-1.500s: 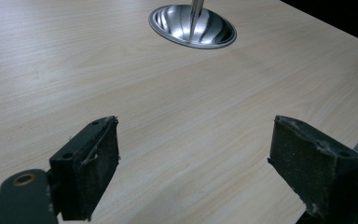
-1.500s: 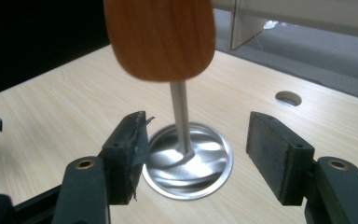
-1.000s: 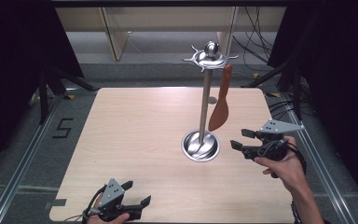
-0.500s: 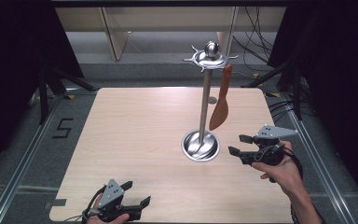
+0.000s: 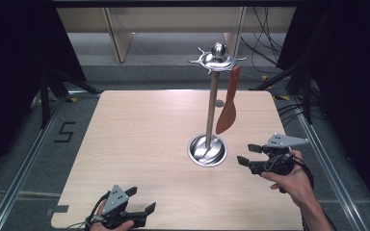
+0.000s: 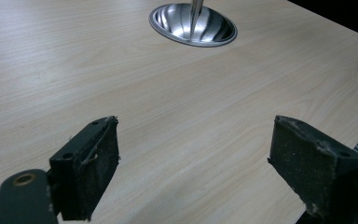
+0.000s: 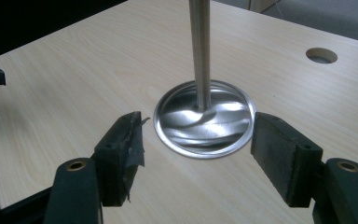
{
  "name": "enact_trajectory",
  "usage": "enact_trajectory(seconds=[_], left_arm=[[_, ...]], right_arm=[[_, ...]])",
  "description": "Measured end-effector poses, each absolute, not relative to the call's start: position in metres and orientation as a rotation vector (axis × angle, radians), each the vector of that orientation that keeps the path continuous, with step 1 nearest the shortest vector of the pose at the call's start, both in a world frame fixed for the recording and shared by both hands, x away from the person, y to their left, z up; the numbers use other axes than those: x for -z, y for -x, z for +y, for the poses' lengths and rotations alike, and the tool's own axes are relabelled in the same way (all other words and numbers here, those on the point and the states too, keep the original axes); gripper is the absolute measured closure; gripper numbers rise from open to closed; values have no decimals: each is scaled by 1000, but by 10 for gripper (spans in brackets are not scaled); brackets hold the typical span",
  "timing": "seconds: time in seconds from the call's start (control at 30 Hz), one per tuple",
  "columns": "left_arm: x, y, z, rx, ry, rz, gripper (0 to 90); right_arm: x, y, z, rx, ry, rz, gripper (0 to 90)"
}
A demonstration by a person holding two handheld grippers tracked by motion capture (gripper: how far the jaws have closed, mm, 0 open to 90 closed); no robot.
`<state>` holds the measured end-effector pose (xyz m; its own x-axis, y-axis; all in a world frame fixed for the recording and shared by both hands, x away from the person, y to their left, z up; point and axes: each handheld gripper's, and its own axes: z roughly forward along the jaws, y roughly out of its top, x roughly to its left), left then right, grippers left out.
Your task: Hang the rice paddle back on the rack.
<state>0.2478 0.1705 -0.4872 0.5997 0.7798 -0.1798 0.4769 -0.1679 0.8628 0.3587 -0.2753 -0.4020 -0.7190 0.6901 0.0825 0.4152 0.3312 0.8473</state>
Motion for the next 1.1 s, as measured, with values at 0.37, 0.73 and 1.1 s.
enact_trajectory(seconds=[0.37, 0.73, 1.1], left_arm=[[487, -247, 170, -376, -1814, 1025, 150], [487, -248, 172, -383, -1828, 1018, 150], [487, -247, 171, -383, -1830, 1010, 150]], right_arm=[[409, -356, -273, -1351, -1020, 2330, 344], [414, -354, -270, -1352, -1046, 2367, 321], [424, -351, -269, -1335, -1066, 2390, 313]])
